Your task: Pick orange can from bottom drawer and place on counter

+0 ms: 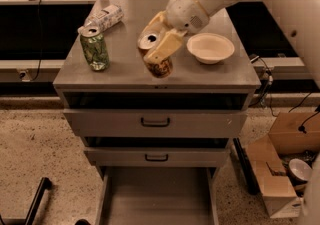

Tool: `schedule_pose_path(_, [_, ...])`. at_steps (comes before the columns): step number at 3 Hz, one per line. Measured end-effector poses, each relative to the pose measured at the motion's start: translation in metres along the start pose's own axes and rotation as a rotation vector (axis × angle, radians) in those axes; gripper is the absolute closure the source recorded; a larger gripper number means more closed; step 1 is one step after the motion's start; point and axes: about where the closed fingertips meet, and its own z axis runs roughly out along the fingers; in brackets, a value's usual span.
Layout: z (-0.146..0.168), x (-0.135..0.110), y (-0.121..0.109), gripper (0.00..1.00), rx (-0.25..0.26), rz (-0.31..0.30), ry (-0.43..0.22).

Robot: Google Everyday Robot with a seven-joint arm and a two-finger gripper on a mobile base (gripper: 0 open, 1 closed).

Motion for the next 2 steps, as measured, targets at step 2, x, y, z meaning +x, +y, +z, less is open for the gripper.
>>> schedule_pose_path(2, [0.012, 0.033, -0.041, 1.0, 0.109, 0.173, -0.102])
